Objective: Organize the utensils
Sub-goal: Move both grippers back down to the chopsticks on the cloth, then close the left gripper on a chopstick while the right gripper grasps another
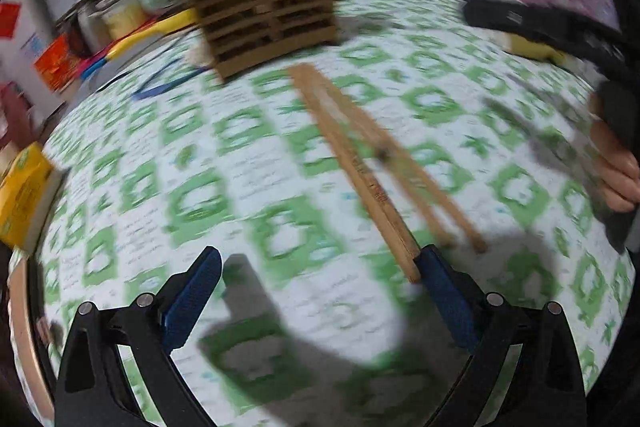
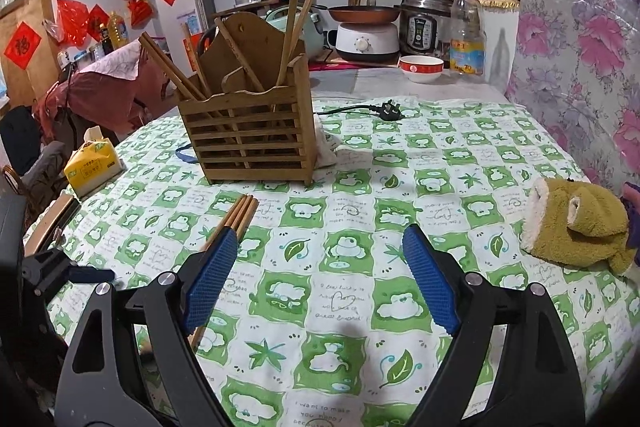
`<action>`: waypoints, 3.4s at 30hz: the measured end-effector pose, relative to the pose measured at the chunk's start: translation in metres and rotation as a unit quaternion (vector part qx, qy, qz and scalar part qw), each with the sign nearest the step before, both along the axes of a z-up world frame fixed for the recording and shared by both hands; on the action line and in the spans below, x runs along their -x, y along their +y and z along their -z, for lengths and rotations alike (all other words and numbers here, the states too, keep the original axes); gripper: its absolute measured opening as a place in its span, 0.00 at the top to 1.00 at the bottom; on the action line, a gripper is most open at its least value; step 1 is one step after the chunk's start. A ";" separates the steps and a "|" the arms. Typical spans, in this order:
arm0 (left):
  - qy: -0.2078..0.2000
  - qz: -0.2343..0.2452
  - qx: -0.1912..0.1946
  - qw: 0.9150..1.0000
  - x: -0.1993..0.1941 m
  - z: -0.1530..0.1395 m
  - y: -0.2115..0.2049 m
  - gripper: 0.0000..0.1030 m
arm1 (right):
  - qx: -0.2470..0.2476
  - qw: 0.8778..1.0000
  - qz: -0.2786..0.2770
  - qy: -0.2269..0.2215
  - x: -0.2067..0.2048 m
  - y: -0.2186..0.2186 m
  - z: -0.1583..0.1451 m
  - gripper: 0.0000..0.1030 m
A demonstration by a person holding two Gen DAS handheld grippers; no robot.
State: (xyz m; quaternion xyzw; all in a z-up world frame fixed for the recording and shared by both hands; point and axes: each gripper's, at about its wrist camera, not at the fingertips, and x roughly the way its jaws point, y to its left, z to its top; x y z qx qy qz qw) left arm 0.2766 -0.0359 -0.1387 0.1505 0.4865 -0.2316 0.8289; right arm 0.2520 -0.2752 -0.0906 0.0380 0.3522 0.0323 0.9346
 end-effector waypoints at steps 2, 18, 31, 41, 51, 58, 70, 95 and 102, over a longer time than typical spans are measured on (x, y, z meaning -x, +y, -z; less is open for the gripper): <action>-0.005 -0.042 0.003 0.999 -0.005 -0.002 0.017 0.06 | -0.002 1.000 0.001 0.001 0.000 -0.001 0.000 0.20; 0.012 -0.053 0.018 0.998 -0.007 0.000 0.029 0.06 | -0.008 1.000 -0.015 0.010 0.000 0.004 0.003 0.20; -0.017 -0.107 0.005 0.994 -0.011 -0.007 0.051 0.06 | -0.019 0.999 -0.026 0.022 -0.003 0.004 0.006 0.20; -0.029 -0.073 -0.009 0.997 -0.002 -0.007 0.038 0.06 | 0.014 0.992 -0.114 0.060 0.019 0.041 0.022 0.20; -0.017 -0.094 0.014 0.995 -0.006 -0.009 0.049 0.06 | 0.064 0.975 -0.186 0.105 0.060 0.074 0.037 0.26; -0.029 -0.079 0.008 0.996 -0.001 -0.010 0.043 0.06 | 0.088 0.972 -0.173 0.135 0.053 0.080 0.046 0.52; -0.020 -0.046 0.022 0.999 0.009 -0.011 0.039 0.32 | -0.004 0.990 -0.076 0.116 0.041 0.012 0.039 0.56; 0.010 -0.021 0.050 0.998 0.005 -0.006 0.031 0.94 | 0.015 0.985 -0.103 0.140 0.035 0.027 0.047 0.77; 0.006 -0.021 0.047 0.999 0.005 -0.005 0.030 0.94 | 0.035 0.982 -0.115 0.146 0.035 0.037 0.050 0.93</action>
